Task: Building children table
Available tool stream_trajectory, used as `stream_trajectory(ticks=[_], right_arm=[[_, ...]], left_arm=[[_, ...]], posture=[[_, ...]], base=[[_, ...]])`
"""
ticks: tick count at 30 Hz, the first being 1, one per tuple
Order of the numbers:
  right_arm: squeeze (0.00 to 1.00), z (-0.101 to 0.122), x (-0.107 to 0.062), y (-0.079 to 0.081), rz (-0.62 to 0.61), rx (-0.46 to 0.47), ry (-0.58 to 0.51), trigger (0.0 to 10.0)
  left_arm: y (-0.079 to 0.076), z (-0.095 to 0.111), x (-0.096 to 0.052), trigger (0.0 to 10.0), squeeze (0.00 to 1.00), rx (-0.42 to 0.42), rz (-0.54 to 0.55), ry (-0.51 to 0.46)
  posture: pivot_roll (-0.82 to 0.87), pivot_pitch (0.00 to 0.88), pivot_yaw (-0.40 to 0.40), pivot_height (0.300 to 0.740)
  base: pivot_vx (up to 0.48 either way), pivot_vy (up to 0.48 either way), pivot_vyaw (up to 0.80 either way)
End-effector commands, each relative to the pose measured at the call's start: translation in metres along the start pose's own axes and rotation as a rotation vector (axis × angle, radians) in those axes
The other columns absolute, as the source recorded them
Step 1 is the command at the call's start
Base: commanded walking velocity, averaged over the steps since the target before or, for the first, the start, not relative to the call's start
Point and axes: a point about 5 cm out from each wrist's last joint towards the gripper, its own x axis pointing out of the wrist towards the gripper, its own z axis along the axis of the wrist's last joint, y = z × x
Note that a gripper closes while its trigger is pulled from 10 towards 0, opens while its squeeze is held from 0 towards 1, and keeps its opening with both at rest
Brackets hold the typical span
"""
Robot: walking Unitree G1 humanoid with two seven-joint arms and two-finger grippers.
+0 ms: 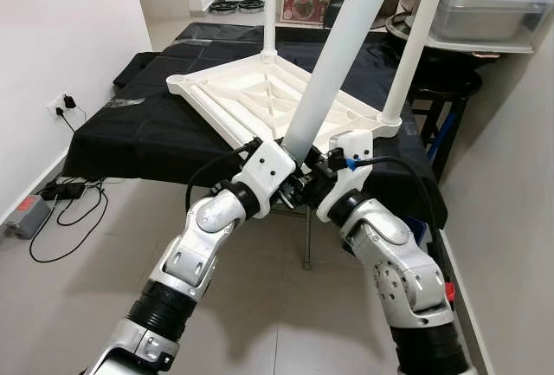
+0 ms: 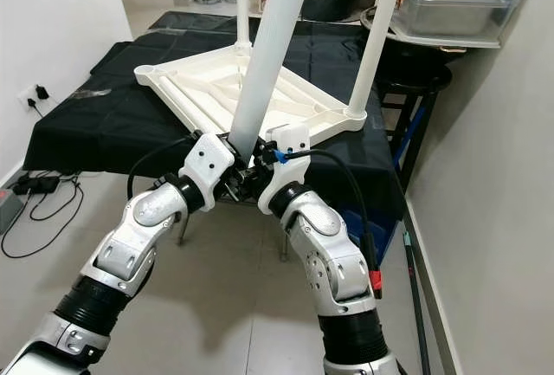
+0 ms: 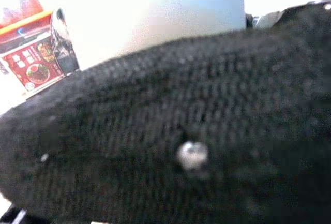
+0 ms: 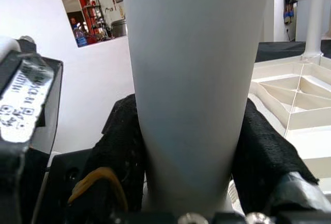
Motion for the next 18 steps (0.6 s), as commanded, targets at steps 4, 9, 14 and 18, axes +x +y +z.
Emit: stream_trajectory(ticks=[4, 9, 14, 18], right_arm=[[0.0, -0.003, 0.004, 0.005, 0.041, 0.004, 0.014, 0.0], [0.0, 0.0, 0.005, 0.002, 0.039, -0.006, 0.01, 0.0], [0.0, 0.003, 0.007, 0.0, 0.038, -0.009, 0.003, 0.0], [0.0, 0.003, 0.007, 0.0, 0.033, -0.005, -0.001, 0.0]], left_arm=[[-0.009, -0.013, -0.004, 10.0, 0.0, 0.021, -0.043, 0.09], [-0.009, -0.018, -0.007, 10.0, 0.0, 0.016, -0.039, 0.123], [-0.006, -0.018, -0.005, 10.0, 0.0, 0.02, -0.026, 0.13], [-0.005, -0.019, -0.005, 9.5, 0.0, 0.026, -0.01, 0.134]], posture=[[0.07, 0.008, -0.045, 0.74], [0.07, 0.019, -0.047, 0.74], [0.07, 0.025, -0.045, 0.74], [0.07, 0.022, -0.046, 0.74]], base=[[0.0, 0.0, 0.0], [0.0, 0.0, 0.0], [0.0, 0.0, 0.0], [0.0, 0.0, 0.0]])
